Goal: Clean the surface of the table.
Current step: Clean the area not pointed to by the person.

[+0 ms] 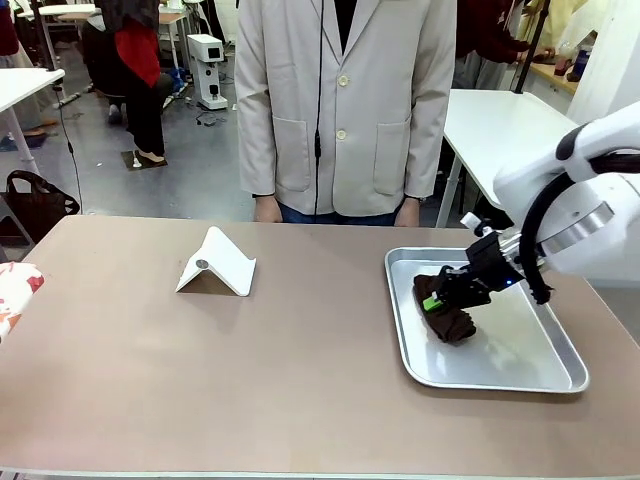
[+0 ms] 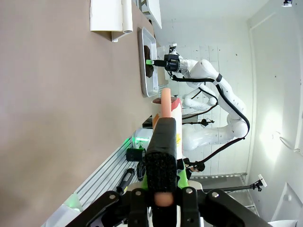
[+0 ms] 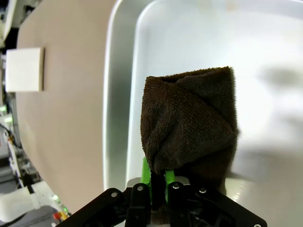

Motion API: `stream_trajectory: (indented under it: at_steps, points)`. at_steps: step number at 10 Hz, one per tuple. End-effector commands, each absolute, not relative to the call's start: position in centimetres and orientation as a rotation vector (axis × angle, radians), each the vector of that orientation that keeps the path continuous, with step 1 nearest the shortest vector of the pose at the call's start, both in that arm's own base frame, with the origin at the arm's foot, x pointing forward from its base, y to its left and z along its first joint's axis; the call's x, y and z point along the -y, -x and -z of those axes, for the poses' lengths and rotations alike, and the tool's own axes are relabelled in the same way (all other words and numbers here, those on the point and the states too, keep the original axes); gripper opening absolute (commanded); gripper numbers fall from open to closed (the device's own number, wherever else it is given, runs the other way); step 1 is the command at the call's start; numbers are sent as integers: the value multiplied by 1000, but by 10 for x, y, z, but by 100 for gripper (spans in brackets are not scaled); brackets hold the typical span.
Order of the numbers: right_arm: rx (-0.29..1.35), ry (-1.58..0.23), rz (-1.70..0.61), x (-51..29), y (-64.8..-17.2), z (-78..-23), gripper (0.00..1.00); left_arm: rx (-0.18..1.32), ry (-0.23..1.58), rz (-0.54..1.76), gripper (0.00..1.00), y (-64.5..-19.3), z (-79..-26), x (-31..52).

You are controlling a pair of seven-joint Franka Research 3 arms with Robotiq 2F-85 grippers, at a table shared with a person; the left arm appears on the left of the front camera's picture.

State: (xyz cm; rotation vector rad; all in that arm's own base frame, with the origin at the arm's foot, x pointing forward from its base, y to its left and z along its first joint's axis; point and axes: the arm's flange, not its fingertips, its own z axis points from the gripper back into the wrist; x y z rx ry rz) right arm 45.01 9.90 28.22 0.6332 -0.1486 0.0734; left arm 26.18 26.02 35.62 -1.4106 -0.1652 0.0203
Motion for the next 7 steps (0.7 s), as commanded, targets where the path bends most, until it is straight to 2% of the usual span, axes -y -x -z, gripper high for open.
stream_trajectory:
  at_steps: [1, 7]
  points:
    - [131, -634, -185, -115, -448, -272, 13, 167, 1428, -28, 22, -262, -363, -258]
    - [153, -549, -138, -101, -450, -269, 13, 167, 1428, -28, 22, -262, -363, -258]
